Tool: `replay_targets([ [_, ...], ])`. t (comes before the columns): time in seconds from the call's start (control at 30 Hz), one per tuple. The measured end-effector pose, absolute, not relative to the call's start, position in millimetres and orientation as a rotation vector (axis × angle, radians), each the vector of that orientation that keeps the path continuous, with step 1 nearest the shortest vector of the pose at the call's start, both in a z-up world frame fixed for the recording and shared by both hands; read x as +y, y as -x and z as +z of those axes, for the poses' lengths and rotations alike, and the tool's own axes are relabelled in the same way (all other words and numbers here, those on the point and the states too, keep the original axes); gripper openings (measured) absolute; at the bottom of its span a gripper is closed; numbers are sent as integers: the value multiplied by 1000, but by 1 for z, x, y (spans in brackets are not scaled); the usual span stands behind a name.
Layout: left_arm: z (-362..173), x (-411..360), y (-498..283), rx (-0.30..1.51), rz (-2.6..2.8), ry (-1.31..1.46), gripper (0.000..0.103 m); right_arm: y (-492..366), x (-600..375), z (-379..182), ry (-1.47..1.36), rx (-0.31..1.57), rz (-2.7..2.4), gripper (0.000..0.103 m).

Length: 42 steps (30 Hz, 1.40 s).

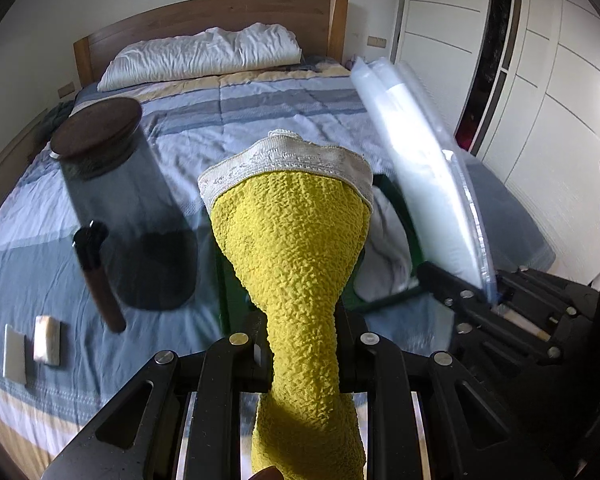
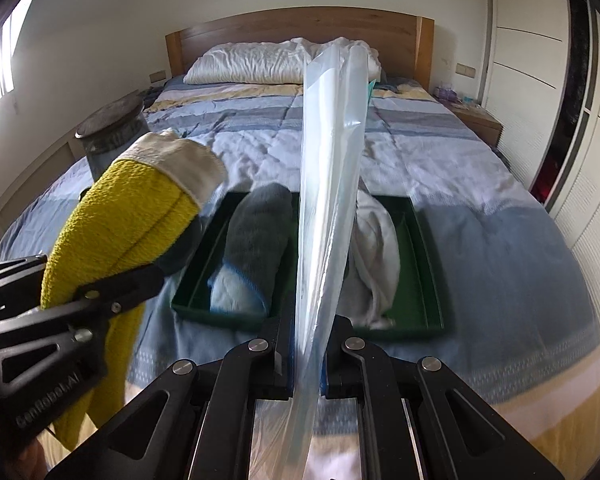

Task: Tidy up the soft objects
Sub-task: 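Lower the yellow towel and clear bag into the green tray with both tools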

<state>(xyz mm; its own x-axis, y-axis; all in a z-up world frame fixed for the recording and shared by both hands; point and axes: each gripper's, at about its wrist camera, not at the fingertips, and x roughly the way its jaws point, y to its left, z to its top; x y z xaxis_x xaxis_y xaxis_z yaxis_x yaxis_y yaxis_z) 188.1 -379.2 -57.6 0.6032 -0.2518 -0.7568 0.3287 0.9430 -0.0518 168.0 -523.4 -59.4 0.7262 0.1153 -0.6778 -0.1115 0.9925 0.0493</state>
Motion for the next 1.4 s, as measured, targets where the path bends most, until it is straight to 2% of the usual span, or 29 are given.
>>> replay_targets([
  [0.67,-78,-405,-248,892,-352,-50,17,-275,-543,-90,67,784,94,7],
  [1.4,-90,-411,-267,900,-311,-77,17,-324,-539,-112,55,831,192,7],
])
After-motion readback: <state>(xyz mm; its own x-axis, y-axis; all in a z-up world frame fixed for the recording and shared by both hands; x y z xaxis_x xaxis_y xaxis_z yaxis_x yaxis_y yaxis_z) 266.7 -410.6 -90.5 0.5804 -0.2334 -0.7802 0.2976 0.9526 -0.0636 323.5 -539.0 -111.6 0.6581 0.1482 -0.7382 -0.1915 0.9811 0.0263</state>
